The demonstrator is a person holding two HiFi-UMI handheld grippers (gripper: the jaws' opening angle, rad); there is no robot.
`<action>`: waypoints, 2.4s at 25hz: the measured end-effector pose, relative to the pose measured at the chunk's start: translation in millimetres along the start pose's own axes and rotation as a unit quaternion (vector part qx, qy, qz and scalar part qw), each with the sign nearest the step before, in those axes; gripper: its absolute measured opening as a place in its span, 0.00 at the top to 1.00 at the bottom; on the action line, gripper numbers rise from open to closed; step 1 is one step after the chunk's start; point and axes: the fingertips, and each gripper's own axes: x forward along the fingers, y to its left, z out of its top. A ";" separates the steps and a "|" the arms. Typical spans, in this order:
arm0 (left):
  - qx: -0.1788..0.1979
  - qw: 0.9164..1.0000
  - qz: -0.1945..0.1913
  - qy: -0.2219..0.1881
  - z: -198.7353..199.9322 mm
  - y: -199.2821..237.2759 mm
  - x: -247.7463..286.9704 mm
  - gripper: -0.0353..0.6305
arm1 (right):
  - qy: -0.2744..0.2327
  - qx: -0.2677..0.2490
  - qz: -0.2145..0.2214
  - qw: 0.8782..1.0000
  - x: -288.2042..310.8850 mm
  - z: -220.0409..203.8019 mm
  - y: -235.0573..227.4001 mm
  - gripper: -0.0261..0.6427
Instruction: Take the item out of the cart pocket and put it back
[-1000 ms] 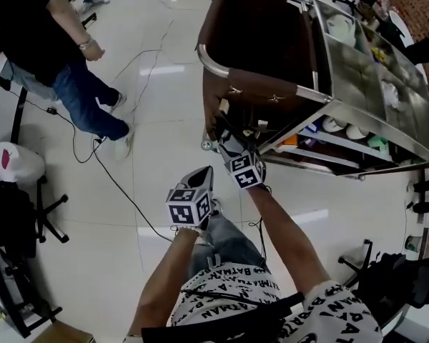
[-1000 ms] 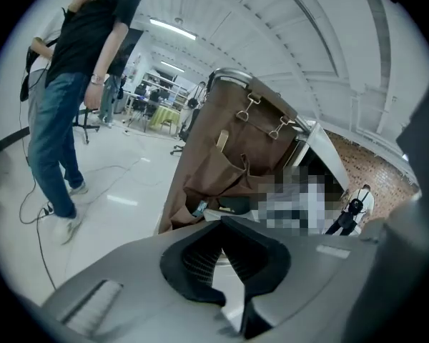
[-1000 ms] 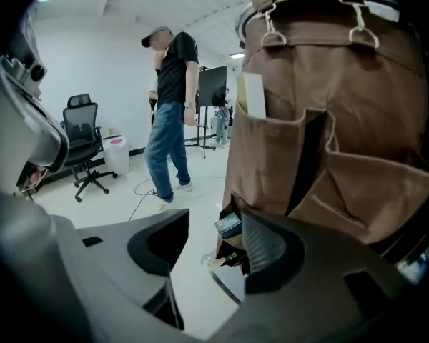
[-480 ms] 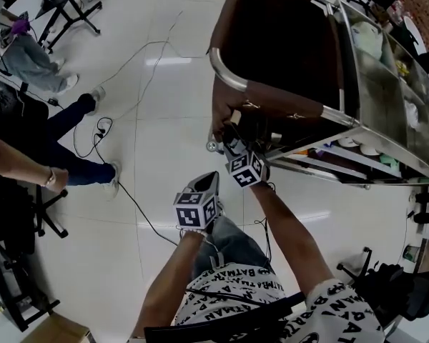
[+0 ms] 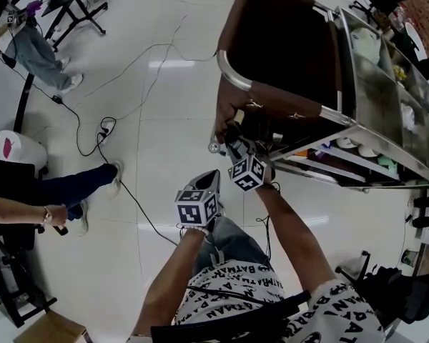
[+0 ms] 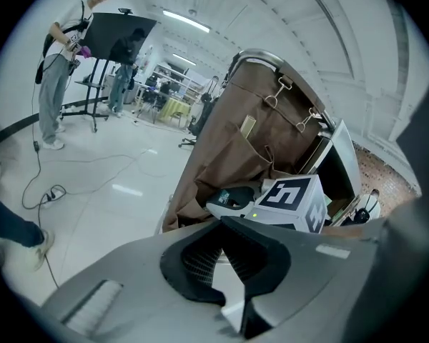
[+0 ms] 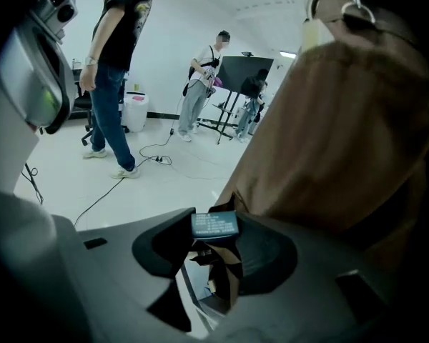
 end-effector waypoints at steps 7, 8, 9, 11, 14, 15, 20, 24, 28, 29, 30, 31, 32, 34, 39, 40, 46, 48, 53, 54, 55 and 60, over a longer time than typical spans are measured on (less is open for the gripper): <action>0.013 1.000 -0.013 -0.013 1.9 -19.6 -42.5 0.95 | -0.050 0.022 -0.036 0.998 -72.6 37.6 0.0 0.68; 0.016 1.000 -0.015 -0.016 1.7 -22.7 -53.1 0.95 | -0.059 0.039 -0.039 0.997 -89.0 44.5 2.6 0.68; 0.018 0.999 -0.018 -0.020 2.0 -26.0 -63.9 0.95 | -0.069 0.060 -0.040 0.995 -105.4 50.7 5.0 0.68; 0.024 0.999 -0.024 -0.029 2.7 -32.4 -84.6 0.95 | -0.088 0.109 -0.039 0.989 -135.6 60.1 9.3 0.68; 0.030 0.998 -0.033 -0.038 -1.2 -39.8 -112.7 0.95 | -0.103 0.166 -0.042 0.980 -177.2 67.4 19.5 0.68; 0.031 0.998 -0.036 -0.041 -4.3 -42.2 -121.5 0.95 | -0.105 0.173 -0.045 0.978 -190.5 68.8 24.6 0.68; 0.038 0.997 -0.049 -0.045 -21.5 -60.0 -159.6 0.95 | -0.115 0.196 -0.053 0.972 -252.1 72.6 51.6 0.68; 0.047 0.996 -0.055 -0.052 -30.4 -77.1 -177.8 0.95 | -0.114 0.221 -0.053 0.967 -290.5 65.3 63.3 0.68; 0.056 0.993 -0.076 -0.073 -31.7 -98.8 -196.1 0.95 | -0.112 0.260 -0.049 0.958 -321.4 46.6 70.6 0.68; 0.060 0.992 -0.079 -0.079 -31.2 -103.2 -200.9 0.95 | -0.113 0.273 -0.048 0.954 -329.7 43.5 71.7 0.68; 0.065 0.991 -0.080 -0.084 -30.0 -107.1 -205.1 0.95 | -0.116 0.285 -0.047 0.950 -337.5 41.0 72.2 0.68; 0.069 0.990 -0.081 -0.089 -28.4 -110.8 -208.6 0.94 | -0.118 0.297 -0.045 0.947 -344.2 38.5 72.3 0.68; 0.071 0.990 -0.081 -0.095 -26.7 -114.6 -211.6 0.94 | -0.121 0.307 -0.043 0.943 -349.7 35.7 72.1 0.68; 0.072 0.988 -0.087 -0.106 -22.5 -123.5 -215.3 0.94 | -0.128 0.321 -0.038 0.937 -358.4 30.6 69.7 0.68; 0.076 0.985 -0.095 -0.119 -19.2 -146.0 -214.5 0.94 | -0.134 0.321 -0.028 0.937 -371.7 20.1 66.6 0.68; 0.076 0.985 -0.096 -0.120 -19.2 -149.6 -213.7 0.94 | -0.136 0.320 -0.026 0.937 -373.7 18.9 66.5 0.68; 0.077 0.985 -0.093 -0.123 -24.8 -164.1 -210.8 0.94 | -0.138 0.316 -0.026 0.938 -384.3 8.5 64.3 0.68; 0.066 0.986 -0.092 -0.124 -27.2 -165.0 -209.5 0.95 | -0.138 0.319 -0.028 0.937 -385.6 3.9 64.0 0.68; 0.048 0.988 -0.089 -0.113 -38.7 -161.5 -205.8 0.95 | -0.138 0.317 -0.032 0.938 -387.9 -0.7 67.2 0.68; 0.049 0.989 -0.088 -0.110 -41.1 -159.7 -205.8 0.95 | -0.138 0.315 -0.032 0.938 -387.7 0.0 68.7 0.68; 0.049 0.989 -0.087 -0.107 -43.3 -157.9 -205.8 0.95 | -0.138 0.314 -0.032 0.939 -387.4 0.6 70.2 0.68; 0.048 0.991 -0.086 -0.094 -49.7 -148.8 -207.9 0.95 | -0.135 0.318 -0.033 0.938 -383.8 4.2 76.6 0.68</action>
